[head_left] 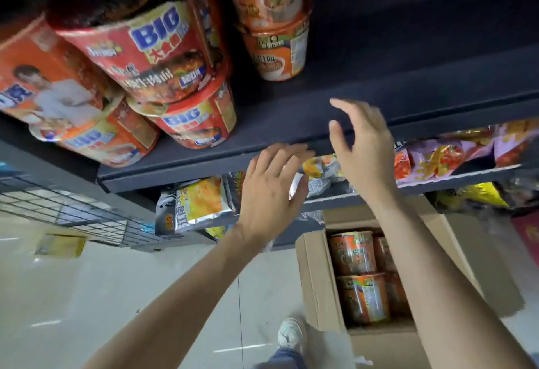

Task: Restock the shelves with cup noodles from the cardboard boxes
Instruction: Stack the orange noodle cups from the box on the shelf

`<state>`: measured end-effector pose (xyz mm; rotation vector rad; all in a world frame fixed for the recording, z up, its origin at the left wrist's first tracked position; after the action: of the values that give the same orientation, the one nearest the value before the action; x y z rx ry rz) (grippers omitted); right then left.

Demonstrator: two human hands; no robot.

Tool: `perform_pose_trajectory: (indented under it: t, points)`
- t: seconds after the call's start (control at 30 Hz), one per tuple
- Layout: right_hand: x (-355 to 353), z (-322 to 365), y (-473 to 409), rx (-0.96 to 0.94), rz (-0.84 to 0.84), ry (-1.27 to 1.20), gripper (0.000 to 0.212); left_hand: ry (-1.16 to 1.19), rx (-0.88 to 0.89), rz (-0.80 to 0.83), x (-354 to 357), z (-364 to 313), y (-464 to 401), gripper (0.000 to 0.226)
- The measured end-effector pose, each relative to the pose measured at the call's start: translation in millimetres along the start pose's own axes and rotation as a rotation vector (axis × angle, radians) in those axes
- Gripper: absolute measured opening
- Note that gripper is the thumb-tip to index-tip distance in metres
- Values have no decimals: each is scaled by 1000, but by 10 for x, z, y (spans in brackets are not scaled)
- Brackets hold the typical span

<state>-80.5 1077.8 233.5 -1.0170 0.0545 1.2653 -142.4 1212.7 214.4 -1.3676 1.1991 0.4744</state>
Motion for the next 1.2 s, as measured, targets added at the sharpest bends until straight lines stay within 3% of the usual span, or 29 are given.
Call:
perform_pose_trajectory:
  t: [0.07, 0.17, 0.3, 0.37, 0.47, 0.57, 0.63, 0.77, 0.93, 1.2]
  points:
    - [-210, -280, 518, 31, 40, -12, 25, 145, -26, -18, 204, -187, 210, 22]
    - [-256, -895, 1346, 147, 215, 70, 20, 288, -17, 167, 977, -410, 628, 27]
    - [-39, -1739, 2235, 294, 424, 239, 25, 185, -11, 599, 2119, -627, 1152, 56]
    - [131, -2055, 2517, 372, 505, 281, 32, 42, -56, 677, 2550, -586, 1335, 69]
    - [478, -2318, 2832, 509, 639, 293, 61, -35, -118, 678, 2942, -470, 1535, 67]
    - [839, -2441, 3113, 689, 830, 320, 101, -7, -24, 466, 3020, -400, 1670, 44]
    - [1015, -2465, 3217, 788, 878, 271, 111, 69, 2, 369, 2958, -339, 1765, 42]
    - [1174, -2555, 3263, 892, 833, 193, 116, 155, -54, 394, 2845, -336, 1922, 49]
    - [740, -2564, 3158, 957, 550, 51, 120, -25, 58, 381, 2755, -519, 1971, 50]
    - [-95, -2688, 3213, 876, 187, 18, 110, -315, 23, 697, 3112, -859, 2141, 66]
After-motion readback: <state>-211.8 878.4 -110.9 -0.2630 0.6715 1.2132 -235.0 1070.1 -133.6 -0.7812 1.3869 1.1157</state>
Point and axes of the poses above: each hand's wrist, its own y-axis away from the middle knuckle, its own x-axis out of the palm, z = x × y, the point moved 8 cm from there along -y, towards the middle knuckle, and after that the axes turned 1 degree about -x, right-handed, at the moved point
